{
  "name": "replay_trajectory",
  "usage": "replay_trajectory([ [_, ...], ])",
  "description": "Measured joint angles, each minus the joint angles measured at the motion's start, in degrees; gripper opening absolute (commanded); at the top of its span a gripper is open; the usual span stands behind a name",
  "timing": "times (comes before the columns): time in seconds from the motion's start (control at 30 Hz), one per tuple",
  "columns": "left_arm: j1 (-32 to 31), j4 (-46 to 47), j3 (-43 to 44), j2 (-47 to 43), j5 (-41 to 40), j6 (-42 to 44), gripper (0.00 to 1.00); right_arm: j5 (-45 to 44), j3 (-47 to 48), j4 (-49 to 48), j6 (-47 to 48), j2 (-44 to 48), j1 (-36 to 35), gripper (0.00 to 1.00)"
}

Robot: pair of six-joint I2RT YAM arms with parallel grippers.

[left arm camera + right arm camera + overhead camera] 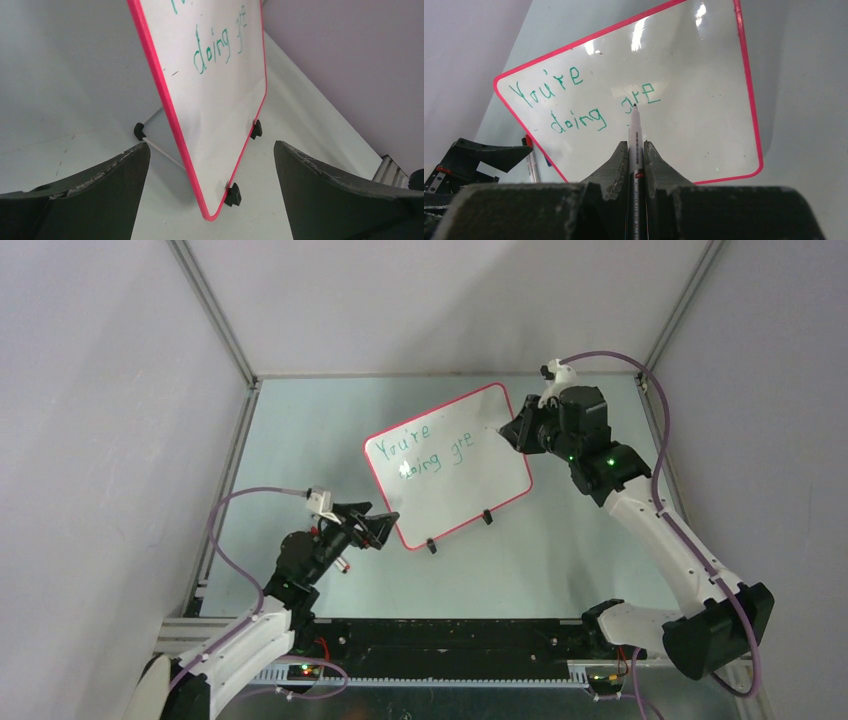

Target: Write a sentence on the whiteboard

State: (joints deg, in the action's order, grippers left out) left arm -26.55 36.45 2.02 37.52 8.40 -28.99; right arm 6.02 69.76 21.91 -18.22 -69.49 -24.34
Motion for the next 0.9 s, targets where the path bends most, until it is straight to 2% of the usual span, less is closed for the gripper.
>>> replay_trajectory([
  [0.33, -0.04, 1.97, 0.24, 5.53, 3.98, 2.32, 0.99, 2.45, 0.0, -0.7, -0.2, -1.57, 0.81, 0.0],
  [0.53, -0.04, 3.08, 2.01, 10.4, 4.61, 2.71, 0.92, 3.58, 0.0, -0.98, -0.2, -1.64, 1.53, 0.0],
  [0.63, -0.04, 4.17, 3.26, 13.38, 5.62, 2.51, 0.98, 4.33, 0.0, -1.05, -0.09, -1.68, 1.7, 0.0],
  [0.9, -0.04, 4.87, 4.48, 13.97, 4.96, 1.55, 0.99, 5.84, 0.0, -0.98, 0.74, -1.92, 1.84, 0.0],
])
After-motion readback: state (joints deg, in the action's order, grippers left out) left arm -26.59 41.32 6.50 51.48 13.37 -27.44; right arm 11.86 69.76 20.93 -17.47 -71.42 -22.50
